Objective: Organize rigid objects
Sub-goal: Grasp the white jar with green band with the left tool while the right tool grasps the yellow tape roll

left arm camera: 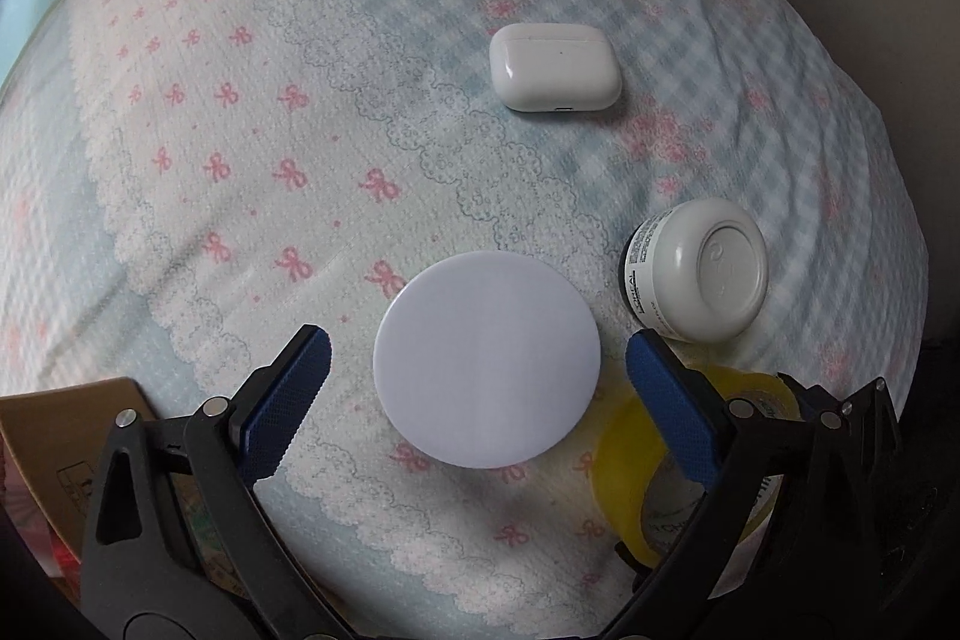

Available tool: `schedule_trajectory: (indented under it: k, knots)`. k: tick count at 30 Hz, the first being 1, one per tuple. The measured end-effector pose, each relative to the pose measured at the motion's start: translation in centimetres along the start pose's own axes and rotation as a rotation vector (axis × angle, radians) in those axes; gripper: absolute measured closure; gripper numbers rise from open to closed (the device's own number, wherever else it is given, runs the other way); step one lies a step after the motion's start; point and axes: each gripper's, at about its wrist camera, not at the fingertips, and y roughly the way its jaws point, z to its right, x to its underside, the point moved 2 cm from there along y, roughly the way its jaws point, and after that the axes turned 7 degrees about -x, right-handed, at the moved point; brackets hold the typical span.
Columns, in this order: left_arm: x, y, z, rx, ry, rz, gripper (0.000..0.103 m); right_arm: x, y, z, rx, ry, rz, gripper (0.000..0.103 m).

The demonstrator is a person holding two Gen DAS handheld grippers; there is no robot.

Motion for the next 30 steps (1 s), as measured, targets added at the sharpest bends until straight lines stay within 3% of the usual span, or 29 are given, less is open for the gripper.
schedule_trajectory:
  k: [4,6,9,17,30]
  knots:
    - [-0.1,0.7,0.6,-0.002,0.004,0.003,0.007,-0.1,0.2,0.0,-0.003,0.003,0.009,0.0]
    - [-0.3,1.3,1.2,-0.003,0.006,-0.007,0.022,-0.2,0.4,-0.1,0.0,-0.005,0.011,0.002]
    - [-0.4,2.2,1.4,-0.011,0.017,-0.025,0.032,-0.3,0.7,-0.2,0.0,-0.011,0.01,0.007]
    - [0.1,2.1,1.3,-0.017,0.024,-0.005,0.033,-0.5,0.7,0.3,-0.022,-0.001,0.007,0.007]
    - [-0.7,-4.7,-1.3,-0.019,-0.039,0.069,0.033,-2.5,-2.5,0.6,-0.002,-0.008,0.034,0.007]
